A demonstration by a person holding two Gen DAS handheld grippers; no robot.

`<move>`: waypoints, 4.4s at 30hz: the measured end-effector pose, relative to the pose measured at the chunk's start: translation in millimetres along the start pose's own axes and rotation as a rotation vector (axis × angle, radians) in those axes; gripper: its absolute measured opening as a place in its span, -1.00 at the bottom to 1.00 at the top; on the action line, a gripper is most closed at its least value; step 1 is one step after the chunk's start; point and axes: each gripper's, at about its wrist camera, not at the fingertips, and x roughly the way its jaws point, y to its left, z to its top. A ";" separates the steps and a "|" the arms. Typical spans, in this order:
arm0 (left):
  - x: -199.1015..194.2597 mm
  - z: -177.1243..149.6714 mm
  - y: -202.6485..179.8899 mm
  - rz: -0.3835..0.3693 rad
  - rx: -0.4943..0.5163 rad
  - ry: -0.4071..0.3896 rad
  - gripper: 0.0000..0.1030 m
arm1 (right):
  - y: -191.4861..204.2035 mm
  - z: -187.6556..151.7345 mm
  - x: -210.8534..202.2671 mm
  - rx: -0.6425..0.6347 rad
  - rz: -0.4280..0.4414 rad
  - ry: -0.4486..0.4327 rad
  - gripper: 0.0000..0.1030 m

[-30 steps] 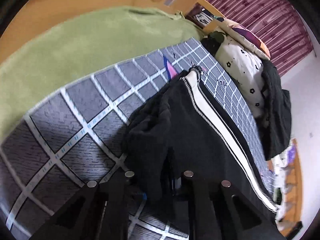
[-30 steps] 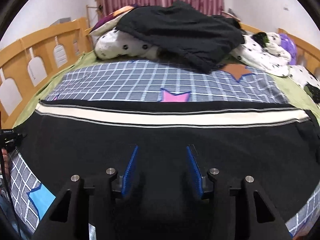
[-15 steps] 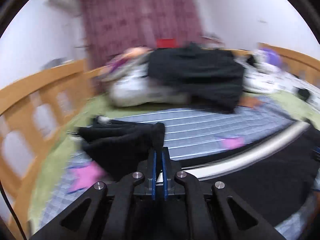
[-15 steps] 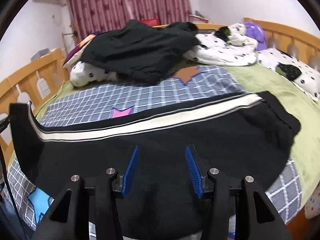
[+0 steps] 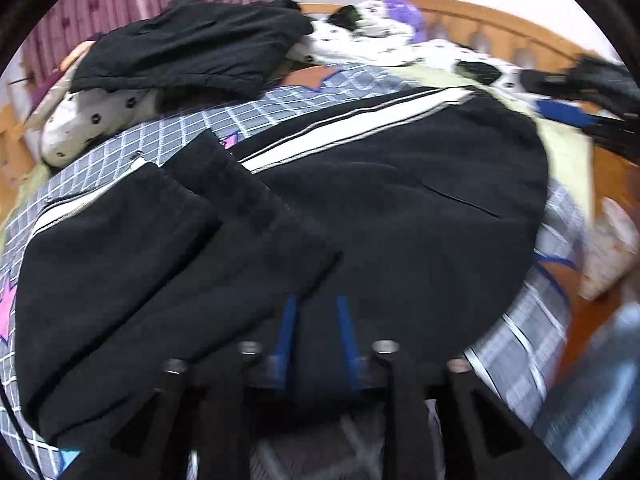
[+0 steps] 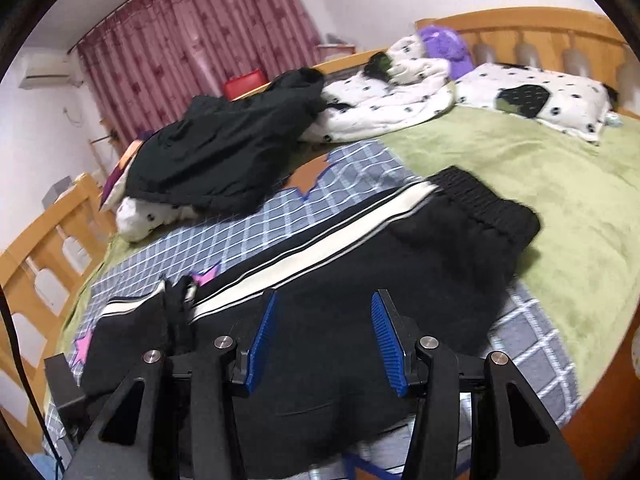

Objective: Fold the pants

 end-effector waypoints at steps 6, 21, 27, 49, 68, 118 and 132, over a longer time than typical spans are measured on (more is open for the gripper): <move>-62.6 -25.2 67.6 0.080 -0.072 -0.077 0.24 | 63.6 -14.3 32.5 -0.138 0.111 0.106 -0.03; -79.6 -69.8 227.7 0.329 -0.383 -0.051 0.25 | 154.9 -72.2 109.1 -0.246 0.249 0.301 -0.73; -92.6 -71.9 245.2 0.301 -0.424 -0.104 0.25 | 107.2 -64.6 41.8 -0.116 0.251 0.241 -0.72; -85.0 -86.3 279.6 0.218 -0.574 -0.082 0.25 | 175.5 -77.5 129.8 -0.298 0.076 0.352 -0.73; -82.2 -69.8 226.3 0.091 -0.390 -0.103 0.25 | 123.7 -85.3 34.9 -0.250 0.103 0.194 -0.74; 7.2 -35.5 223.5 0.082 -0.440 0.102 0.27 | 110.9 -62.7 135.0 -0.426 0.080 0.418 -0.40; 20.1 -8.4 256.2 -0.032 -0.524 0.112 0.26 | -51.6 5.8 17.2 -0.097 -0.214 0.118 0.24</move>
